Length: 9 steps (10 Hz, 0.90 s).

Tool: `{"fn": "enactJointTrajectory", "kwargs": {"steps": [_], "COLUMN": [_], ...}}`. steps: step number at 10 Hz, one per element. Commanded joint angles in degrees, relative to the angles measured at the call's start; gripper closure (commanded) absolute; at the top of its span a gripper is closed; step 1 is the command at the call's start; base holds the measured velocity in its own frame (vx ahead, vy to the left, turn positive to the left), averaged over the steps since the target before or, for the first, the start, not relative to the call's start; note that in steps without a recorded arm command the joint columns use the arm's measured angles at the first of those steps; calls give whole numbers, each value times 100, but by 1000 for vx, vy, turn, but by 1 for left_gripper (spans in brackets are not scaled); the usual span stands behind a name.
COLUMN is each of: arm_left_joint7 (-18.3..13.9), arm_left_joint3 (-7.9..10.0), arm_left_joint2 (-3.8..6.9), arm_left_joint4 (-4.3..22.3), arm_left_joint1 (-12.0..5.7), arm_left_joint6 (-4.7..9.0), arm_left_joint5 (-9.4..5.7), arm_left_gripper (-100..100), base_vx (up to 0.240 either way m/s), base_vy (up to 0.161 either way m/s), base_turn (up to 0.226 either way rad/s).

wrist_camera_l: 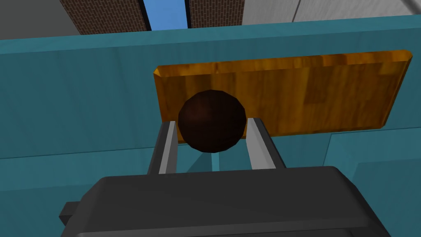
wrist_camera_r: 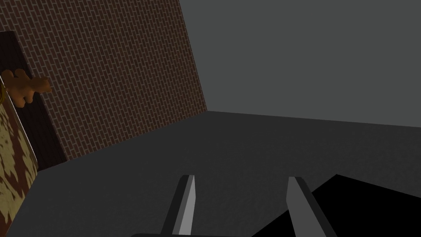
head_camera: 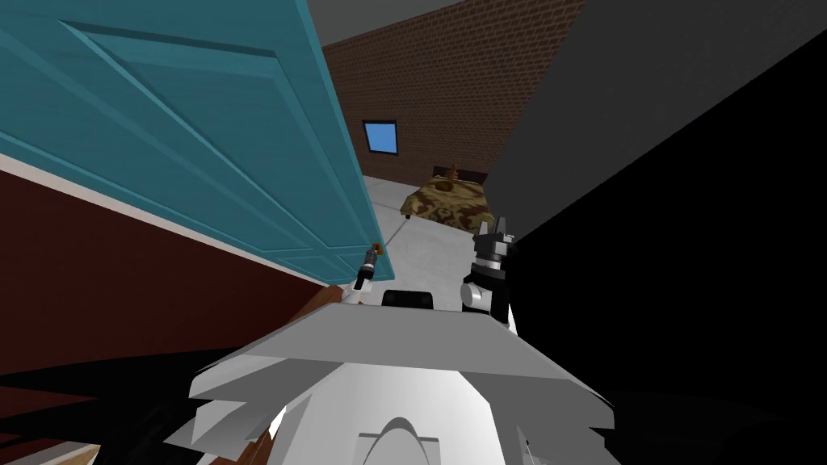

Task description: Push the door open

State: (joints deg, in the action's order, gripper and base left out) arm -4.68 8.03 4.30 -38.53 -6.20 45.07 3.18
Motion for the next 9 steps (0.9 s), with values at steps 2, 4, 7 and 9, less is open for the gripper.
{"fn": "enactJointTrajectory", "kwargs": {"steps": [2,4,7,9], "arm_left_joint7": [43,79,80,73], "arm_left_joint3": [229,335,341,325], "arm_left_joint2": [122,129,114,83], "arm_left_joint4": [141,147,308,276], "arm_left_joint1": [-83,-86,-191,-197], "arm_left_joint6": [62,52,76,56], "arm_left_joint5": [-130,-193,-206,-202], "arm_left_gripper": [100,100,-100,-100], "base_vx": [133,128,-24,-242], "base_vy": [-68,-51,-82,-75], "base_turn": [52,66,73,22]}}
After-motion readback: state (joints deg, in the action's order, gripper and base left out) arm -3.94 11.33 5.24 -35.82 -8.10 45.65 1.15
